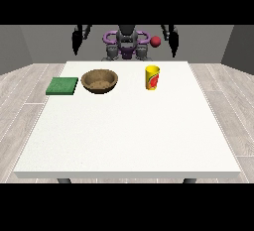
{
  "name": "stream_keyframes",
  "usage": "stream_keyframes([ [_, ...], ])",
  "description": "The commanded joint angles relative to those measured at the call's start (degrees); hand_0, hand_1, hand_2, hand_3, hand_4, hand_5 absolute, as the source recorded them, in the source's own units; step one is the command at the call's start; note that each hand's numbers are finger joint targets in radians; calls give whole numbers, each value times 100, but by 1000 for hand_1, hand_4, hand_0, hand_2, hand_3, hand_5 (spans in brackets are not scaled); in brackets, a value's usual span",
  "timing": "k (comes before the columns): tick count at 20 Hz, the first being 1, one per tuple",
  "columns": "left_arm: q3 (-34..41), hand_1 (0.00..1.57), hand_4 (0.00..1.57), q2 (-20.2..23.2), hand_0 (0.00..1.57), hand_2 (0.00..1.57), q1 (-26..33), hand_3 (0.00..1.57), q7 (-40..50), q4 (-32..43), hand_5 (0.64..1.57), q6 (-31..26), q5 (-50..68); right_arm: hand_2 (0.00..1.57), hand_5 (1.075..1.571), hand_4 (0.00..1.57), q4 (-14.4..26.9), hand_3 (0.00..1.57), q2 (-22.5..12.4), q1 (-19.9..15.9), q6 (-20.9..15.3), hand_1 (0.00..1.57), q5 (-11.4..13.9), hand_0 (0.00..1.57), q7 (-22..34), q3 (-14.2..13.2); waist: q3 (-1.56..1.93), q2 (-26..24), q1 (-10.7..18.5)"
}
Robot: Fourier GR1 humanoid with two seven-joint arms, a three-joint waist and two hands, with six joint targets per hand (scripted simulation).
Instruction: Pick the cup and pour the ball into the bowl, then pick the bowl and place it on the pad
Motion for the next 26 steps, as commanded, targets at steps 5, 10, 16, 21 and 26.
stream_keyframes([
  [5,84,0,664,224,0,0,-88,0,533,-557,1566,-31,71,0,1533,875,-523,0,-275,-84,83,0,-71,0,562,-69,26,-1513,30],
  [10,55,0,634,-436,0,0,96,0,2110,-1023,1564,368,820,0,1530,860,-1263,0,254,526,19,0,-769,0,2304,249,40,-2560,-431],
  [16,-268,0,581,-357,0,0,-389,0,2497,-1862,1560,865,422,0,1548,789,-2379,0,115,522,-175,0,-717,0,2687,172,44,-1612,-394],
  [21,-552,0,606,-504,0,0,-845,0,1427,-1319,1555,1032,153,0,1546,741,-2173,0,180,-394,-400,0,-474,0,2225,50,42,-457,-306],
  [26,-570,0,548,-504,0,0,-1290,0,202,-777,1526,1242,-72,0,1545,712,-1665,87,336,-610,-79,0,-674,0,1022,-29,44,718,-428],
])
